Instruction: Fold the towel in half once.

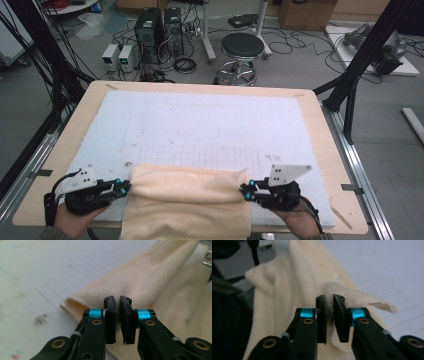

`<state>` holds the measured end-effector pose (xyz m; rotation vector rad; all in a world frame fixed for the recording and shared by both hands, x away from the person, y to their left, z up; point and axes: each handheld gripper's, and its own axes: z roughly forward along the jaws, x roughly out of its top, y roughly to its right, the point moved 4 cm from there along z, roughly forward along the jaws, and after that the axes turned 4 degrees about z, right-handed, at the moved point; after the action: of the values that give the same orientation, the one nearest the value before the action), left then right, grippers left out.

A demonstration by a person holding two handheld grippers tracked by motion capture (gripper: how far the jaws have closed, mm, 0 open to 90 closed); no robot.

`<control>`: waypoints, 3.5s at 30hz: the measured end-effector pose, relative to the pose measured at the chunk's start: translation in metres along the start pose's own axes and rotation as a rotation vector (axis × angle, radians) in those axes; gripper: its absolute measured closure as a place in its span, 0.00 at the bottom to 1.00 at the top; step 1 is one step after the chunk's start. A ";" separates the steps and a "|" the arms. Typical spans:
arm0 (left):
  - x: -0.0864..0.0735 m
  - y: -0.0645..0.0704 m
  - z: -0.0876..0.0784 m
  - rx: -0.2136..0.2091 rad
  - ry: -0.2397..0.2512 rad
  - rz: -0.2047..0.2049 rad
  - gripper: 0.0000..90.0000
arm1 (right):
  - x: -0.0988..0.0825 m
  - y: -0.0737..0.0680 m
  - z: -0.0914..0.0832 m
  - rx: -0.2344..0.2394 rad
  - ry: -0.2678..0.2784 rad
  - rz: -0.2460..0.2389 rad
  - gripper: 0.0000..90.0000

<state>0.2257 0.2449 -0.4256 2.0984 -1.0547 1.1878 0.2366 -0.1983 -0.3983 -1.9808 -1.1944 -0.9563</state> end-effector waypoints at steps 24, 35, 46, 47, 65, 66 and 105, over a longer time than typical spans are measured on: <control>-0.010 -0.031 0.064 0.004 -0.108 0.020 0.69 | -0.036 0.039 0.060 -0.089 -0.133 0.032 0.77; 0.000 -0.025 0.060 0.013 -0.121 0.071 0.94 | -0.030 0.036 0.057 -0.065 -0.145 0.012 0.94; 0.026 0.006 0.004 -0.008 0.035 0.134 0.94 | 0.003 0.006 0.017 -0.038 -0.002 -0.053 0.94; 0.026 0.012 -0.002 -0.016 0.044 0.136 0.94 | 0.005 -0.001 0.012 -0.036 -0.001 -0.065 0.93; 0.015 0.012 -0.010 -0.003 0.069 0.133 0.66 | 0.002 -0.013 0.000 -0.035 -0.008 -0.082 0.64; 0.016 0.006 -0.005 0.011 0.064 0.131 0.64 | 0.001 -0.002 0.004 -0.062 -0.013 -0.067 0.61; 0.061 -0.101 0.104 0.143 -0.077 -0.046 0.92 | 0.009 0.127 0.050 -0.230 -0.166 0.099 0.95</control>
<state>0.3774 0.2035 -0.4285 2.2821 -0.9751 1.2005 0.3684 -0.2040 -0.4367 -2.3172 -1.1023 -0.9282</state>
